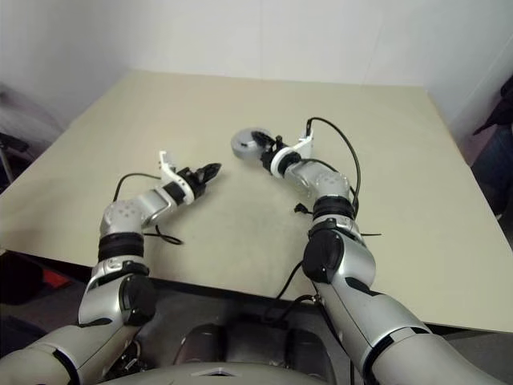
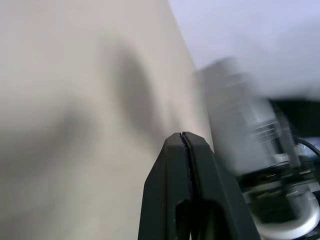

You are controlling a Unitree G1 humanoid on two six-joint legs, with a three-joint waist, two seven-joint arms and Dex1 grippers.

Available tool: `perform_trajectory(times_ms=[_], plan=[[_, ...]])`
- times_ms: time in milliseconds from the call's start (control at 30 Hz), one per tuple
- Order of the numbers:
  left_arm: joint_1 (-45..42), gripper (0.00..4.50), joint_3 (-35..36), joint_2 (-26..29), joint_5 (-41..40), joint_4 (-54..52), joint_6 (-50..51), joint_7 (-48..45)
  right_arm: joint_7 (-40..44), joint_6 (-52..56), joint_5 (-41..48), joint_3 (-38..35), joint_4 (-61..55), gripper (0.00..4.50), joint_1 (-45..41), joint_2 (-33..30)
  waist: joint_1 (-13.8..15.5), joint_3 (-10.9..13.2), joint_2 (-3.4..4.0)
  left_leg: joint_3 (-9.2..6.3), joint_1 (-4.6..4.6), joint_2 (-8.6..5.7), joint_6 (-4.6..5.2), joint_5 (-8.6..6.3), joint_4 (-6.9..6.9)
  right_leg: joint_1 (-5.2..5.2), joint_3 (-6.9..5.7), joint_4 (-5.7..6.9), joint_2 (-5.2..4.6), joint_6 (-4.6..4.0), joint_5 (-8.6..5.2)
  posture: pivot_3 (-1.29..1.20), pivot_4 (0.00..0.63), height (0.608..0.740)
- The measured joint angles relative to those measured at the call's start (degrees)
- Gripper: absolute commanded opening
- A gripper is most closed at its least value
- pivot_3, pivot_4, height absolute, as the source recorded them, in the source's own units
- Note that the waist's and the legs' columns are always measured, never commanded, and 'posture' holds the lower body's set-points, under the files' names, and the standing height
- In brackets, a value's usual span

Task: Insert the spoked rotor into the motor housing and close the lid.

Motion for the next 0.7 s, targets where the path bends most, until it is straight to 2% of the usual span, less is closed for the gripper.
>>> perform_trajectory(times_ms=[100, 167, 233, 600, 700], plan=[[1.68, 0.00, 4.20, 0.08, -4.53, -4.05, 0.69, 3.55, -0.16, 2.29, 2.17, 0.13, -1.56, 2.11, 0.02, 0.62, 0.01, 0.01, -0.01, -0.02, 0.00, 0.03, -0.09, 0.04, 0.04, 0.00, 0.00, 0.02, 0.00, 0.00, 0.00, 0.00, 0.000, 0.740], [2.92, 0.39, 5.53, 0.13, -6.80, -7.71, 0.77, 6.05, -0.26, 3.66, 3.25, 0.56, -3.06, 2.11, 0.02, 0.74, 0.16, 0.01, -0.01, -0.01, 0.03, 0.03, -0.27, 0.01, 0.05, 0.05, 0.00, 0.03, 0.00, 0.00, 0.00, 0.00, 0.000, 0.740], [4.58, 0.88, 5.95, 0.19, -8.69, -10.73, 1.20, 7.59, -0.64, 4.26, 3.60, 1.23, -3.89, 2.11, 0.03, 0.68, 0.21, 0.01, -0.01, -0.02, 0.06, 0.03, -0.38, 0.02, 0.07, 0.09, 0.01, 0.03, 0.00, 0.01, 0.00, 0.00, 0.000, 0.740], [6.72, 4.48, 2.95, -1.48, -16.19, -15.05, 3.85, 10.14, 0.21, 11.07, 4.05, 5.86, -6.30, 2.11, 2.33, -0.14, 0.30, 0.01, -0.02, -0.08, 0.05, -0.01, -0.51, 0.17, 0.11, 0.11, 0.03, 0.10, 0.03, 0.19, 0.11, 0.00, 0.000, 0.740], [4.81, 4.48, 2.85, -1.85, -18.83, -12.70, 4.60, 11.66, 0.63, 14.47, 4.70, 7.22, -8.95, 2.11, 3.14, -0.24, 0.37, 0.01, -0.02, -0.10, 0.05, -0.01, -0.52, 0.17, 0.10, 0.11, 0.03, 0.11, 0.07, 0.26, 0.14, 0.00, 0.000, 0.740]])
